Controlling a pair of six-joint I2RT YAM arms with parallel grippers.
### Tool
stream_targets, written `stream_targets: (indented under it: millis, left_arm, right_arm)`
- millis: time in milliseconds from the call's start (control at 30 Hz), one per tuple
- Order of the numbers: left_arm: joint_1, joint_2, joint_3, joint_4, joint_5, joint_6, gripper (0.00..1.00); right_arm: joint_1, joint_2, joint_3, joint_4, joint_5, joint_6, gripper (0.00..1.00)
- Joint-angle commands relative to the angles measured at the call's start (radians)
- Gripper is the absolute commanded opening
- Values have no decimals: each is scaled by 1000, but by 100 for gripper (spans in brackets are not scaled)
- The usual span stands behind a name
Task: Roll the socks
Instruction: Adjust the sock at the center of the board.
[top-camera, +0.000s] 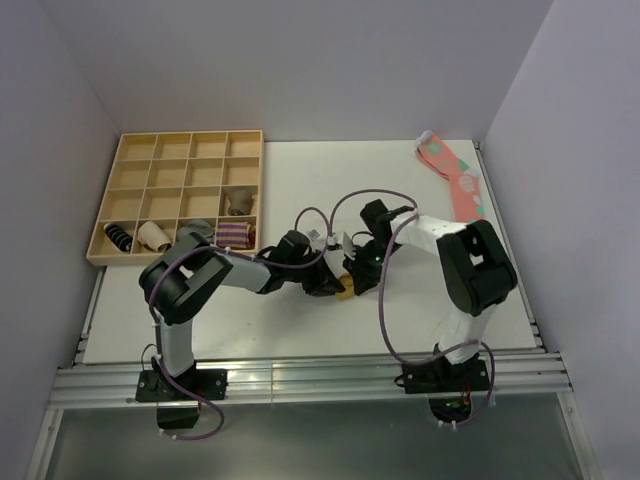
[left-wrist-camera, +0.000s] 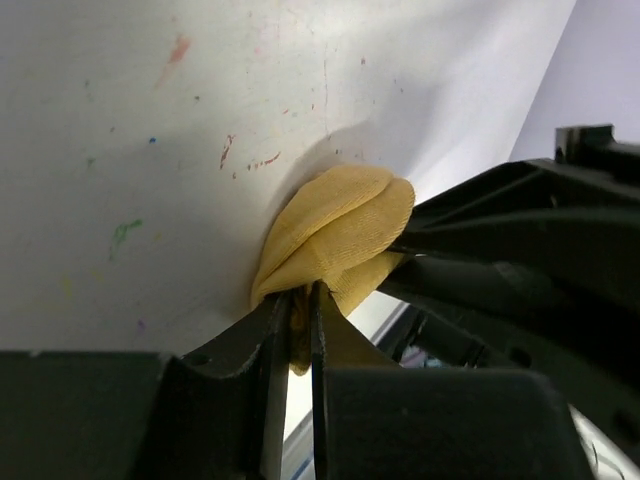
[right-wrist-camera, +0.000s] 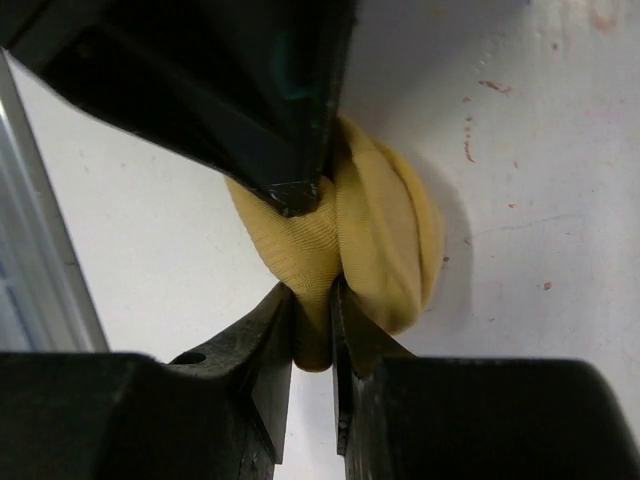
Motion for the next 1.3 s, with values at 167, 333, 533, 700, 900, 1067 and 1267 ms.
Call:
stream_targets:
  millis: [167, 333, 533, 700, 900, 1067, 1267]
  left_arm:
    - [-97, -76, -65, -67, -341, 29, 17]
    - [-145, -131, -91, -53, -536, 121, 33]
    - [-189, -201, -134, 18, -743, 285, 44]
    - [-283, -260, -189, 171, -849, 501, 46]
    - [-340, -322, -235, 317, -796, 703, 48]
    - [-343, -311, -154, 270, -662, 817, 51]
    - [-343, -228, -18, 145, -530, 931, 51]
  right_arm:
    - [-88, 197, 207, -314, -12, -37, 14]
    - [-91, 257, 250, -385, 7, -26, 14]
    - [-90, 301, 289, -431, 20, -11, 15]
    - [-90, 352, 336, -479, 20, 7, 15]
    - [-90, 403, 379, -520, 22, 21, 15]
    - [-90, 426, 411, -549, 22, 33, 15]
    - [-90, 435, 431, -565, 30, 40, 15]
